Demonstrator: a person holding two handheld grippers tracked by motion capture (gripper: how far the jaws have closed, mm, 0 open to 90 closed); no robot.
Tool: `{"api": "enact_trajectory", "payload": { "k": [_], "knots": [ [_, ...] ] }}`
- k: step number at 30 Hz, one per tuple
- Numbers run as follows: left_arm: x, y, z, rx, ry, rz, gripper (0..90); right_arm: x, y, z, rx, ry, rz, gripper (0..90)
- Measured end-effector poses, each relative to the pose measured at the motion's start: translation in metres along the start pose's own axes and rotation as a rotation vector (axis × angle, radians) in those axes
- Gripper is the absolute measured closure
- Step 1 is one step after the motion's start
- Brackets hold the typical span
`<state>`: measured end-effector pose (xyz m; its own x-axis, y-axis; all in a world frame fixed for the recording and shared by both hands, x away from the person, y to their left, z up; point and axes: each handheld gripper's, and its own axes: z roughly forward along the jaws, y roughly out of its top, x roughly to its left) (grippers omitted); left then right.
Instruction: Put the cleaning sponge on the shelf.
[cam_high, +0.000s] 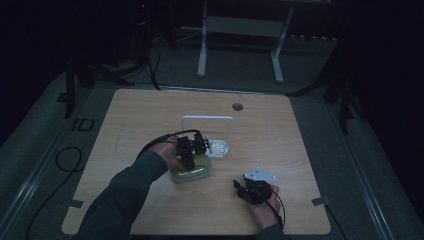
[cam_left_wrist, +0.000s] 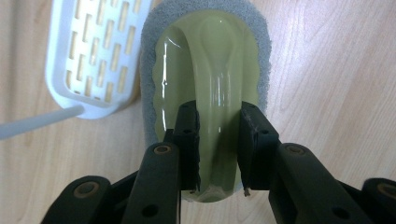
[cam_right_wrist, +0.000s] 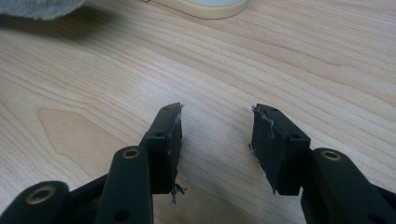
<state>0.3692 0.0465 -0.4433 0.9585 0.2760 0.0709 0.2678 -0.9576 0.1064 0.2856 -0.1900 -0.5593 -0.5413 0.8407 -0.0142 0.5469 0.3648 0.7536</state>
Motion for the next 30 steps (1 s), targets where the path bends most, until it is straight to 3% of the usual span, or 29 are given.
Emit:
{"api": "enact_trajectory", "payload": {
  "k": [5, 30],
  "knots": [
    [0.0009, 0.0023, -0.0072, -0.030, 0.015, 0.008, 71.7, 0.0000, 0.0000, 0.0001, 0.000, 0.000, 0.000, 52.1],
    [0.0088, -0.0001, -0.0100, -0.060, 0.052, 0.068, 71.6, 0.0003, 0.0002, 0.0003, 0.000, 0.000, 0.000, 51.9]
  ]
}}
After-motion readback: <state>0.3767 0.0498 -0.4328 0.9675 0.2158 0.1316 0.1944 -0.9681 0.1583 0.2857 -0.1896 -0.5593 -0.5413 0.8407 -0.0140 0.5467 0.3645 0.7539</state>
